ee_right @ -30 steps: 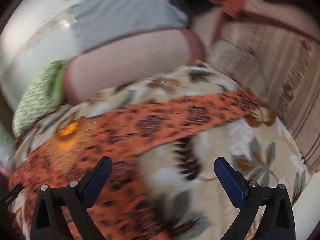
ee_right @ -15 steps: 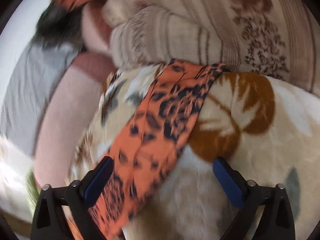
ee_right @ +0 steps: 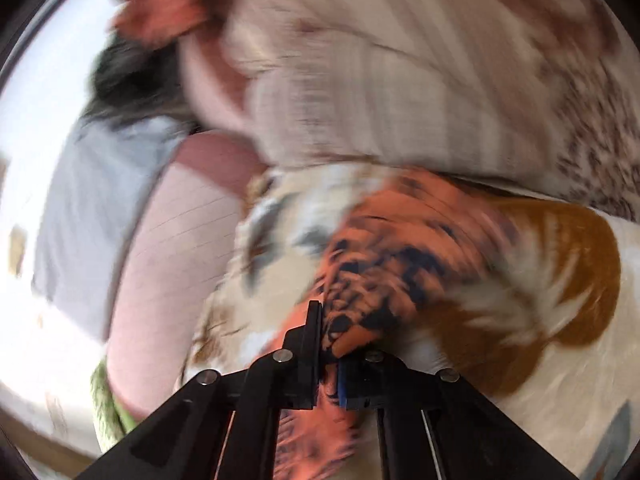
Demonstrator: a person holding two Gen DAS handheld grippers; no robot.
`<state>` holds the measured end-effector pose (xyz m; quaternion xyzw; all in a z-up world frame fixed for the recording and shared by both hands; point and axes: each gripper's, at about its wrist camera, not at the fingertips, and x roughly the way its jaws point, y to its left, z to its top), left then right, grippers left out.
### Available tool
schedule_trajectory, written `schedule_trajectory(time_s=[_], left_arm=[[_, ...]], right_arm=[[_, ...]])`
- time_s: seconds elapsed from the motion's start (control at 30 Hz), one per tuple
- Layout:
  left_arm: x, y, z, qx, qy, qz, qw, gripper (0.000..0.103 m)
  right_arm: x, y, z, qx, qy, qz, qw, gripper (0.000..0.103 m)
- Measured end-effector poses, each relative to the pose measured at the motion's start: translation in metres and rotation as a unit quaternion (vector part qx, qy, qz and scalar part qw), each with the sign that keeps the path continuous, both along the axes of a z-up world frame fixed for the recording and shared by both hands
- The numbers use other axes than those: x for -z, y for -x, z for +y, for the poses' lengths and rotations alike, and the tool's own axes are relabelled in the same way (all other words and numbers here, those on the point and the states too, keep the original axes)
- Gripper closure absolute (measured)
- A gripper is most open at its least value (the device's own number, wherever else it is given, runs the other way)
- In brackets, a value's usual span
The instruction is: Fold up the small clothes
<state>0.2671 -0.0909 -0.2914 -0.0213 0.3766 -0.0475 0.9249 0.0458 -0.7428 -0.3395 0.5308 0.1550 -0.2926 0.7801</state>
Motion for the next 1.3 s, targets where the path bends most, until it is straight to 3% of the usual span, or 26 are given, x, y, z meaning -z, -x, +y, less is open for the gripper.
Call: schedule_trajectory(time_s=[0.17,0.3,0.4,0.63,0.77,0.8,0.83,0.87,0.9,0.97,1.03,1.1,1.17,1.23,1.3], left_arm=[[-0.021,0.001,0.024,-0.034,-0.006,-0.032,0.9989,0.0],[-0.038,0.0,0.05,-0.073,-0.01,-0.055,0.9957,0.0],[-0.045,-0.002,0.075,-0.102,-0.007,-0.057,0.9931,0.0],[-0.053,-0.006,0.141,-0.172,0.008,-0.052,0.9837,0.0],[-0.047,-0.012,0.175,-0.206,0.015,-0.029,0.9781,0.0],[-0.046,-0.013,0.182,-0.21,0.018,-0.025,0.9772,0.0],[-0.045,-0.014,0.188,-0.215,0.021,-0.021,0.9762,0.0],[-0.044,-0.014,0.193,-0.22,0.022,-0.018,0.9751,0.0],[-0.044,-0.015,0.197,-0.222,0.024,-0.017,0.9745,0.0],[-0.045,-0.015,0.202,-0.224,0.029,-0.016,0.974,0.0],[-0.045,-0.015,0.202,-0.226,0.029,-0.016,0.9736,0.0],[-0.045,-0.014,0.2,-0.222,0.03,-0.014,0.9745,0.0],[-0.046,-0.014,0.198,-0.218,0.029,-0.014,0.9754,0.0],[-0.047,-0.013,0.195,-0.215,0.026,-0.015,0.9762,0.0],[-0.047,-0.012,0.194,-0.212,0.026,-0.015,0.9768,0.0]], right_arm=[[-0.065,-0.042,0.074,-0.097,0.037,-0.048,0.993,0.097],[-0.109,-0.093,0.174,-0.198,0.064,-0.084,0.974,0.097],[-0.121,-0.138,0.254,-0.263,0.066,-0.101,0.957,0.097],[-0.084,-0.228,0.428,-0.381,0.017,-0.094,0.92,0.097],[-0.041,-0.271,0.513,-0.442,0.021,-0.02,0.897,0.09],[-0.029,-0.279,0.529,-0.461,0.019,0.008,0.887,0.085],[-0.015,-0.284,0.546,-0.479,0.019,0.039,0.877,0.069],[-0.002,-0.289,0.559,-0.496,0.019,0.072,0.865,0.038],[0.01,-0.291,0.57,-0.513,0.014,0.093,0.853,0.032],[0.008,-0.277,0.578,-0.521,0.05,0.066,0.849,0.027],[0.005,-0.271,0.578,-0.545,0.061,0.064,0.834,0.027],[0.0,-0.252,0.571,-0.579,0.055,0.03,0.813,0.027],[-0.007,-0.237,0.558,-0.594,0.061,0.008,0.802,0.027],[-0.013,-0.229,0.541,-0.578,0.048,-0.014,0.814,0.027],[-0.01,-0.217,0.504,-0.517,0.013,-0.035,0.855,0.027]])
